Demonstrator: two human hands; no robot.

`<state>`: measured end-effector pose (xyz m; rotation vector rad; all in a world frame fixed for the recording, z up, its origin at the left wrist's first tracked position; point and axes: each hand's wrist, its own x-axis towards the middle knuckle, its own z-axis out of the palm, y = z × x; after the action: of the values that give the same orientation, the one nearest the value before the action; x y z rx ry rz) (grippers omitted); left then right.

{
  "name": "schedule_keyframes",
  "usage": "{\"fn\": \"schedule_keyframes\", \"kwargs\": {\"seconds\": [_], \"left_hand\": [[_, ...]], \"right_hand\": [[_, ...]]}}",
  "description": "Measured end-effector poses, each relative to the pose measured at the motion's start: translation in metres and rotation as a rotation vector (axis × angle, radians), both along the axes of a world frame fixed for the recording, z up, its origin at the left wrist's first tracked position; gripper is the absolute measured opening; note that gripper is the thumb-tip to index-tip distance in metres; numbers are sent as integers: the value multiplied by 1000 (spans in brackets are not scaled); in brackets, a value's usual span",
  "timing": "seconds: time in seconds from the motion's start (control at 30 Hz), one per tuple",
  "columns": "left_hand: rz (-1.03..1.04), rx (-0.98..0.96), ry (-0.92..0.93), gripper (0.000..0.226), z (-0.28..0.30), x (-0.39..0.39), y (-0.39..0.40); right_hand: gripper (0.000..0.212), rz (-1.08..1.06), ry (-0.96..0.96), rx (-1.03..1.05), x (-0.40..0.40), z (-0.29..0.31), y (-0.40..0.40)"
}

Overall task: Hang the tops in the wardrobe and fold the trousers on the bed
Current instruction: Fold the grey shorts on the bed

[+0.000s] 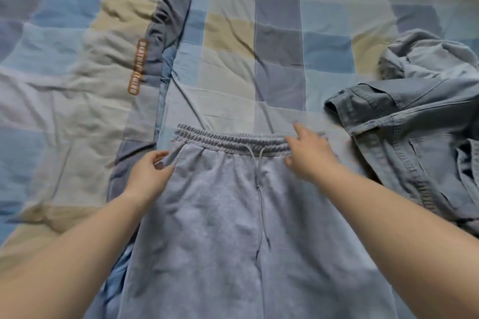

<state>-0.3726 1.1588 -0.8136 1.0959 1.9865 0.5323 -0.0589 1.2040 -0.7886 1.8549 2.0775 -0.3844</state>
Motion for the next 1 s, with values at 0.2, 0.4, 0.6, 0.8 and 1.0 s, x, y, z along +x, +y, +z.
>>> {"fn": "schedule_keyframes", "kwargs": {"seconds": [0.2, 0.4, 0.6, 0.8, 1.0], "left_hand": [[-68, -96, 42, 45, -9, -25, -77], [-404, -109, 193, 65, -9, -29, -144], [-577, -226, 243, 56, -5, -30, -173], [-703, -160, 74, 59, 17, -11, -205], [-738, -119, -44, 63, 44, 52, -223]], "right_hand": [[43, 220, 304, -17, -126, -16, -22], [53, 165, 388, -286, -232, -24, -39], [68, 76, 261, -349, -261, -34, -51], [77, -87, 436, -167, -250, -33, -66], [70, -206, 601, -83, -180, -16, -80]]}}
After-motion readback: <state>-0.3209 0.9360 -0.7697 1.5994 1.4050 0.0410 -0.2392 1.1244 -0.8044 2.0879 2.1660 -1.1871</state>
